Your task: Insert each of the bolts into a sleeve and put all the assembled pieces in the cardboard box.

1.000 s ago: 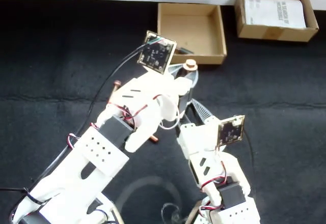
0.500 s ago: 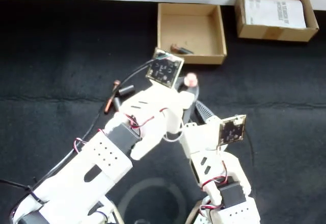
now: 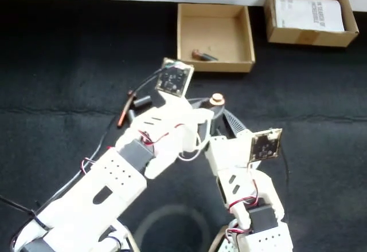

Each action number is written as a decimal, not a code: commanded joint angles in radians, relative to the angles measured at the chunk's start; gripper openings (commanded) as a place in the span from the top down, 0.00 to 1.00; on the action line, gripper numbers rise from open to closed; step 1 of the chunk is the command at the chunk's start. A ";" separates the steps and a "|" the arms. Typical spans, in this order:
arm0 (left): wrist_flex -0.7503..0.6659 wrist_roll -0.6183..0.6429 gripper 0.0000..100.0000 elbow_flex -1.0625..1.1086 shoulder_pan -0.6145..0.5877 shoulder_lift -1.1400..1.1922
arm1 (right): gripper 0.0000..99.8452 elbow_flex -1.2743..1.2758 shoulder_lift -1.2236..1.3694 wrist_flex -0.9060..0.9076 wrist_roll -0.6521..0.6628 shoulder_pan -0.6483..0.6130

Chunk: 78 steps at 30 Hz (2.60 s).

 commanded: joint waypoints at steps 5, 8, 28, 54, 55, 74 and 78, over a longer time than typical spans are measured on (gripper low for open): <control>0.311 0.049 0.71 -0.156 0.002 -0.139 | 0.99 0.130 -0.027 -0.024 -0.006 0.021; 0.446 0.048 0.71 -0.239 0.008 -0.194 | 0.99 0.131 -0.027 -0.024 -0.006 0.021; 0.548 0.044 0.95 -0.064 -0.559 -0.509 | 0.99 -0.309 0.028 0.053 -0.040 0.119; 0.124 0.054 0.95 0.857 -0.926 -1.119 | 0.99 -1.434 1.395 0.051 0.014 0.179; 0.127 0.054 0.95 0.857 -0.928 -1.107 | 0.99 -1.474 1.442 0.051 0.014 0.179; 0.149 0.044 0.94 0.863 -0.897 -1.035 | 0.99 -2.660 2.605 0.048 0.008 0.303; 0.149 0.044 0.94 0.863 -0.897 -1.033 | 0.99 -2.908 2.824 0.054 0.008 0.285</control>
